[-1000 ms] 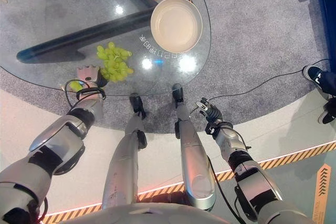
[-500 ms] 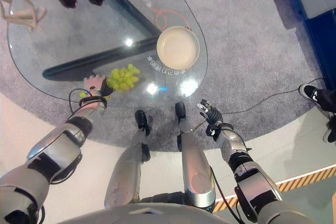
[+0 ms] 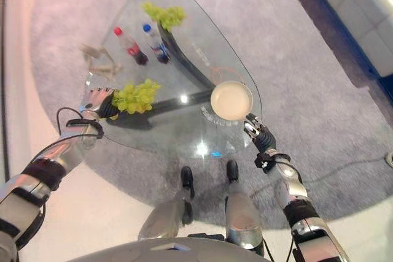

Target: Pick up fruits into the plate

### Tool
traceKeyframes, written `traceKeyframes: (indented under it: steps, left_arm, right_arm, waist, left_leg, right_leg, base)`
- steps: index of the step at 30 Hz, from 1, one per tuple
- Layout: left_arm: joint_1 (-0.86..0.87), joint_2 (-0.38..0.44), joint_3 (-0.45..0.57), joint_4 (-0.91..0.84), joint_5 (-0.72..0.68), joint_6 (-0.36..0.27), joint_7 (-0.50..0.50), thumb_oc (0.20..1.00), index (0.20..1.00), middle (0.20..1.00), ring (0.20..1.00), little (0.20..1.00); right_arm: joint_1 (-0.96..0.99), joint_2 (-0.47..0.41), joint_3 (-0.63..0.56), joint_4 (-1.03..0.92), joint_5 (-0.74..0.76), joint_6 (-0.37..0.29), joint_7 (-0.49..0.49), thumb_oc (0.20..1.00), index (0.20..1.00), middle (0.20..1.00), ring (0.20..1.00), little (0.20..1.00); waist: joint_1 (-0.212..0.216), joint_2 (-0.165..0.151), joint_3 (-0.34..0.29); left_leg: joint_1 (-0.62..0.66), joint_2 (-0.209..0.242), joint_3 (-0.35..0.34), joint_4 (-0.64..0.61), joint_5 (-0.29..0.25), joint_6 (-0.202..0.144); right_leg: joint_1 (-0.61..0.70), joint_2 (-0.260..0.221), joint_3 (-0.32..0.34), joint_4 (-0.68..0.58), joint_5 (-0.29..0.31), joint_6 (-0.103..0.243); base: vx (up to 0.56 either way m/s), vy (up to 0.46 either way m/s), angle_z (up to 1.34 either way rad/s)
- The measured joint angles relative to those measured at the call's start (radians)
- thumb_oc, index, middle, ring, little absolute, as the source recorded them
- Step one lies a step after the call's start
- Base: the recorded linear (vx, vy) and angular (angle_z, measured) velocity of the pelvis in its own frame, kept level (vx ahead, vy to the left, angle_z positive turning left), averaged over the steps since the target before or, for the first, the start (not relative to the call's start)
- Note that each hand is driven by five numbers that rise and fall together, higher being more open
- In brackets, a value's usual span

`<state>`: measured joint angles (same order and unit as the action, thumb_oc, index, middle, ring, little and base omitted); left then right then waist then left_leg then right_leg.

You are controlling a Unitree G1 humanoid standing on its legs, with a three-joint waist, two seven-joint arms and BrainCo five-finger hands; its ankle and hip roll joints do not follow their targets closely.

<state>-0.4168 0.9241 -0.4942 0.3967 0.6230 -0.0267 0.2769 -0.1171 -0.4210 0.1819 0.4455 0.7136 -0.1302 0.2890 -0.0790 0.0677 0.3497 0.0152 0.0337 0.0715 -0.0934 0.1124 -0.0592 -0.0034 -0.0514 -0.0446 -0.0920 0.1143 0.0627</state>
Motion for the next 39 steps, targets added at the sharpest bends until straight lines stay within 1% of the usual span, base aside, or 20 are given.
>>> traceKeyframes:
  steps: [1, 3, 5, 6, 8, 10, 11, 12, 13, 14, 16, 17, 18, 19, 21, 22, 23, 27, 32, 39]
  left_arm:
    - [0.002, 0.009, 0.004, -0.009, 0.013, -0.016, -0.008, 0.2, 0.2, 0.2, 0.2, 0.2]
    - [0.006, 0.043, 0.025, -0.051, 0.058, -0.074, -0.056, 0.2, 0.2, 0.2, 0.2, 0.2]
    - [0.004, 0.1, 0.026, -0.107, 0.104, -0.157, -0.102, 0.2, 0.2, 0.2, 0.2, 0.2]
    - [-0.003, 0.118, 0.016, -0.132, 0.107, -0.179, -0.126, 0.2, 0.2, 0.2, 0.2, 0.2]
    - [-0.041, 0.158, 0.001, -0.193, 0.122, -0.261, -0.197, 0.2, 0.2, 0.2, 0.2, 0.2]
    - [-0.094, 0.188, -0.043, -0.233, 0.121, -0.3, -0.248, 0.2, 0.2, 0.2, 0.2, 0.2]
    - [-0.141, 0.205, -0.079, -0.27, 0.119, -0.334, -0.29, 0.2, 0.2, 0.2, 0.2, 0.2]
    - [-0.156, 0.209, -0.091, -0.279, 0.114, -0.346, -0.302, 0.2, 0.2, 0.2, 0.2, 0.2]
    - [-0.197, 0.216, -0.125, -0.303, 0.098, -0.376, -0.345, 0.2, 0.2, 0.2, 0.2, 0.2]
    - [-0.254, 0.231, -0.19, -0.326, 0.081, -0.385, -0.368, 0.2, 0.2, 0.2, 0.2, 0.2]
    - [-0.333, 0.236, -0.256, -0.357, 0.051, -0.438, -0.398, 0.2, 0.2, 0.2, 0.2, 0.2]
    - [-0.353, 0.235, -0.272, -0.364, 0.034, -0.452, -0.404, 0.2, 0.2, 0.2, 0.2, 0.2]
    - [-0.388, 0.222, -0.294, -0.386, 0.004, -0.471, -0.422, 0.2, 0.2, 0.2, 0.2, 0.2]
    - [-0.395, 0.209, -0.297, -0.402, -0.016, -0.487, -0.429, 0.2, 0.2, 0.2, 0.2, 0.2]
    - [-0.396, 0.193, -0.298, -0.429, -0.047, -0.512, -0.441, 0.2, 0.2, 0.2, 0.2, 0.2]
    - [-0.397, 0.186, -0.298, -0.431, -0.054, -0.52, -0.441, 0.2, 0.2, 0.2, 0.2, 0.2]
    - [-0.403, 0.169, -0.304, -0.437, -0.055, -0.533, -0.443, 0.2, 0.2, 0.2, 0.2, 0.2]
    - [-0.415, 0.108, -0.345, -0.473, -0.093, -0.569, -0.475, 0.2, 0.2, 0.2, 0.2, 0.2]
    - [-0.415, 0.091, -0.356, -0.53, -0.143, -0.578, -0.521, 0.2, 0.2, 0.2, 0.2, 0.2]
    - [-0.415, 0.046, -0.355, -0.554, -0.201, -0.565, -0.55, 0.2, 0.2, 0.2, 0.2, 0.2]
  right_arm:
    - [0.007, -0.006, -0.005, -0.008, -0.011, 0.002, 0.014, 1.0, 1.0, 1.0, 1.0, 1.0]
    - [0.016, -0.04, -0.017, -0.051, -0.053, 0.019, 0.064, 1.0, 1.0, 1.0, 1.0, 1.0]
    - [0.017, -0.092, -0.02, -0.121, -0.093, 0.035, 0.14, 1.0, 1.0, 1.0, 1.0, 1.0]
    - [0.017, -0.114, -0.016, -0.15, -0.101, 0.047, 0.161, 1.0, 1.0, 1.0, 1.0, 1.0]
    - [0.002, -0.192, -0.009, -0.229, -0.106, 0.085, 0.231, 1.0, 1.0, 1.0, 1.0, 1.0]
    - [-0.015, -0.232, -0.009, -0.262, -0.102, 0.108, 0.266, 1.0, 1.0, 1.0, 1.0, 1.0]
    - [-0.032, -0.267, -0.008, -0.292, -0.084, 0.139, 0.293, 1.0, 1.0, 1.0, 1.0, 1.0]
    - [-0.039, -0.275, -0.008, -0.298, -0.078, 0.148, 0.304, 1.0, 1.0, 1.0, 1.0, 1.0]
    - [-0.066, -0.287, -0.001, -0.311, -0.06, 0.19, 0.331, 1.0, 1.0, 1.0, 1.0, 1.0]
    - [-0.082, -0.313, 0.029, -0.335, -0.053, 0.219, 0.342, 1.0, 1.0, 1.0, 1.0, 1.0]
    - [-0.137, -0.324, 0.081, -0.358, -0.023, 0.28, 0.396, 1.0, 1.0, 1.0, 1.0, 1.0]
    - [-0.154, -0.325, 0.1, -0.364, -0.008, 0.302, 0.404, 1.0, 1.0, 1.0, 1.0, 1.0]
    - [-0.177, -0.32, 0.129, -0.376, 0.031, 0.349, 0.427, 1.0, 1.0, 1.0, 1.0, 1.0]
    - [-0.186, -0.316, 0.152, -0.377, 0.058, 0.379, 0.446, 1.0, 1.0, 1.0, 1.0, 1.0]
    - [-0.187, -0.295, 0.178, -0.381, 0.095, 0.432, 0.474, 1.0, 1.0, 1.0, 1.0, 1.0]
    - [-0.187, -0.291, 0.187, -0.382, 0.099, 0.445, 0.482, 1.0, 1.0, 1.0, 1.0, 1.0]
    - [-0.187, -0.273, 0.203, -0.382, 0.101, 0.472, 0.498, 1.0, 1.0, 1.0, 1.0, 1.0]
    - [-0.188, -0.21, 0.283, -0.393, 0.112, 0.532, 0.524, 1.0, 1.0, 1.0, 1.0, 1.0]
    - [-0.188, -0.184, 0.338, -0.417, 0.114, 0.567, 0.524, 1.0, 1.0, 1.0, 1.0, 1.0]
    - [-0.175, -0.149, 0.348, -0.421, 0.132, 0.592, 0.527, 1.0, 1.0, 1.0, 1.0, 1.0]
  waist:
    - [0.001, 0.0, -0.016]
    - [0.008, -0.001, -0.068]
    - [0.007, -0.006, -0.101]
    - [0.009, -0.007, -0.107]
    - [0.011, -0.016, -0.123]
    - [0.019, -0.027, -0.147]
    - [0.023, -0.035, -0.161]
    - [0.022, -0.037, -0.162]
    - [0.025, -0.042, -0.168]
    - [0.028, -0.044, -0.176]
    - [0.03, -0.046, -0.197]
    - [0.03, -0.045, -0.201]
    - [0.029, -0.045, -0.202]
    - [0.03, -0.045, -0.212]
    - [0.033, -0.044, -0.229]
    - [0.035, -0.043, -0.232]
    - [0.043, -0.043, -0.234]
    - [0.056, -0.041, -0.251]
    - [0.058, -0.04, -0.255]
    - [0.057, -0.027, -0.286]
  left_leg:
    - [0.003, 0.001, -0.001, -0.001, -0.006, -0.005]
    - [0.02, 0.0, -0.007, -0.001, -0.012, -0.004]
    - [0.043, -0.004, -0.014, -0.001, -0.013, 0.003]
    - [0.048, -0.004, -0.018, -0.001, -0.014, 0.004]
    - [0.065, -0.006, -0.029, -0.001, -0.014, 0.006]
    - [0.064, -0.005, -0.037, -0.001, -0.013, 0.005]
    - [0.068, -0.005, -0.04, -0.001, -0.012, 0.004]
    - [0.073, -0.005, -0.042, -0.001, -0.012, 0.004]
    - [0.085, -0.005, -0.047, -0.001, -0.019, -0.001]
    - [0.086, -0.006, -0.05, -0.001, -0.019, -0.001]
    - [0.088, -0.005, -0.051, -0.001, -0.019, -0.001]
    - [0.09, -0.005, -0.052, -0.001, -0.018, -0.001]
    - [0.101, -0.006, -0.056, -0.001, -0.017, -0.003]
    - [0.103, -0.006, -0.06, -0.001, -0.017, -0.003]
    - [0.103, -0.006, -0.064, -0.001, -0.017, -0.003]
    - [0.104, -0.006, -0.065, -0.001, -0.017, -0.003]
    - [0.109, -0.006, -0.072, 0.0, -0.017, -0.002]
    - [0.113, -0.006, -0.077, -0.001, -0.019, -0.001]
    - [0.114, -0.006, -0.078, -0.001, -0.019, 0.001]
    - [0.11, -0.005, -0.078, -0.001, -0.02, 0.001]
  right_leg:
    - [0.004, 0.0, -0.003, 0.0, -0.005, 0.0]
    - [0.026, -0.002, -0.014, 0.0, -0.015, 0.002]
    - [0.053, -0.005, -0.023, 0.0, -0.022, 0.005]
    - [0.06, -0.006, -0.024, 0.0, -0.023, 0.006]
    - [0.083, -0.008, -0.039, 0.0, -0.027, 0.007]
    - [0.085, -0.008, -0.046, 0.0, -0.029, 0.006]
    - [0.092, -0.007, -0.051, -0.001, -0.03, 0.005]
    - [0.098, -0.007, -0.052, 0.0, -0.031, 0.005]
    - [0.112, -0.008, -0.053, -0.001, -0.037, 0.004]
    - [0.115, -0.008, -0.058, 0.0, -0.04, 0.008]
    - [0.117, -0.008, -0.062, 0.0, -0.041, 0.009]
    - [0.119, -0.008, -0.065, 0.0, -0.041, 0.009]
    - [0.134, -0.008, -0.072, 0.0, -0.041, 0.009]
    - [0.138, -0.008, -0.075, 0.0, -0.042, 0.009]
    - [0.14, -0.009, -0.079, -0.001, -0.045, 0.007]
    - [0.141, -0.009, -0.08, -0.001, -0.045, 0.007]
    - [0.146, -0.008, -0.082, -0.001, -0.044, 0.004]
    - [0.153, -0.009, -0.086, -0.001, -0.046, 0.004]
    - [0.156, -0.009, -0.092, -0.001, -0.047, 0.005]
    - [0.151, -0.008, -0.091, -0.001, -0.051, 0.005]
  base:
    - [0.18, -0.018, 0.17]
    - [0.15, -0.035, 0.13]
    - [0.15, -0.049, 0.1]
    - [0.09, -0.04, 0.13]
    - [0.09, -0.052, 0.19]
    - [0.07, -0.036, 0.12]
    - [0.06, -0.032, 0.11]
    - [0.08, -0.04, 0.1]
    - [0.1, -0.045, 0.09]
    - [0.1, -0.043, 0.06]
    - [0.08, -0.027, 0.04]
    - [0.07, -0.009, 0.09]
    - [0.07, -0.008, 0.13]
    - [0.07, -0.009, 0.14]
    - [0.05, -0.01, 0.07]
    - [0.04, -0.016, 0.06]
    - [0.03, -0.017, 0.04]
    - [0.04, -0.029, 0.04]
    - [0.01, -0.008, 0.02]
    - [0.0, 0.0, 0.0]
